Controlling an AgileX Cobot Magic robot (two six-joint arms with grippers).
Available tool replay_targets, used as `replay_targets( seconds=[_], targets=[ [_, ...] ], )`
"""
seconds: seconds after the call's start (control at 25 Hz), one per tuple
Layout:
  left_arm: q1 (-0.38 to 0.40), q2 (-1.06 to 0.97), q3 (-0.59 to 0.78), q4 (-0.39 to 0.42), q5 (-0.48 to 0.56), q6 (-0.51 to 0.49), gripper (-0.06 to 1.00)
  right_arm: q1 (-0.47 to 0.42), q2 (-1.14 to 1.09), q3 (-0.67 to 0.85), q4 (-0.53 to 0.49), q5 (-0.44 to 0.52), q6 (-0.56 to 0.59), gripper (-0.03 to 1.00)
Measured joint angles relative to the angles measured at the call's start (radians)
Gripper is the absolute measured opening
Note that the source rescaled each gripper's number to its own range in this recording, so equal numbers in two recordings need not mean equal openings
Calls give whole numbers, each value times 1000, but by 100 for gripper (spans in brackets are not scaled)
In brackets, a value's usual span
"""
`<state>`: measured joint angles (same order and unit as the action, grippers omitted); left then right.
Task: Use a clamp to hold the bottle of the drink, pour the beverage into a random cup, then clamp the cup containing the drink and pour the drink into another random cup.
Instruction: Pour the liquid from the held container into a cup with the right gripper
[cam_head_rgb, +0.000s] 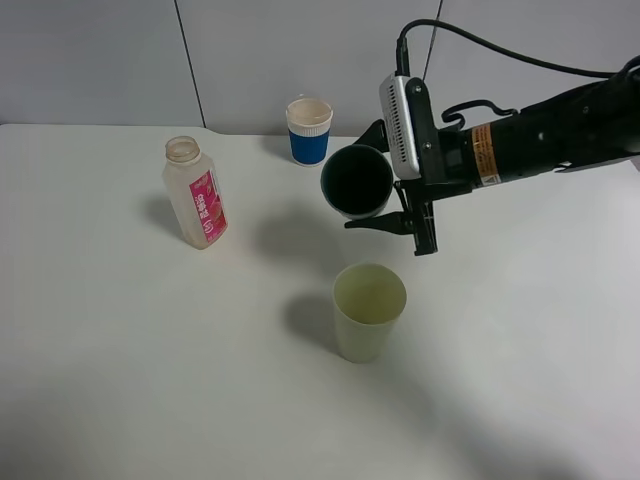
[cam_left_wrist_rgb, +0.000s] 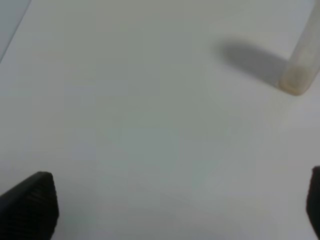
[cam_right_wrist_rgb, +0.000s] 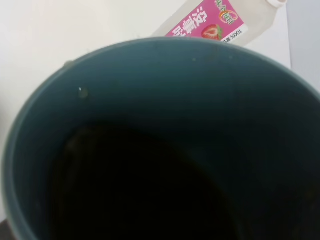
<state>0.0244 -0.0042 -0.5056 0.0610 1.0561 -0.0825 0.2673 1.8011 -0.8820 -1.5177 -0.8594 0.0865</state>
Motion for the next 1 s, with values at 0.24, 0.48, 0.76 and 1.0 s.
replay_targets(
  seconds=[0.24,0.48,0.76,1.0],
  targets=[
    [0,0,0,0,0,0,100,0,0,-58,-87,36,7,0],
    [0,0,0,0,0,0,100,0,0,-78,-100,7,-1,0],
    [0,0,0,0,0,0,100,0,0,-78,-118,-42,-80,0],
    [0,0,0,0,0,0,100,0,0,-79,-119,-104,-235,0]
  ],
)
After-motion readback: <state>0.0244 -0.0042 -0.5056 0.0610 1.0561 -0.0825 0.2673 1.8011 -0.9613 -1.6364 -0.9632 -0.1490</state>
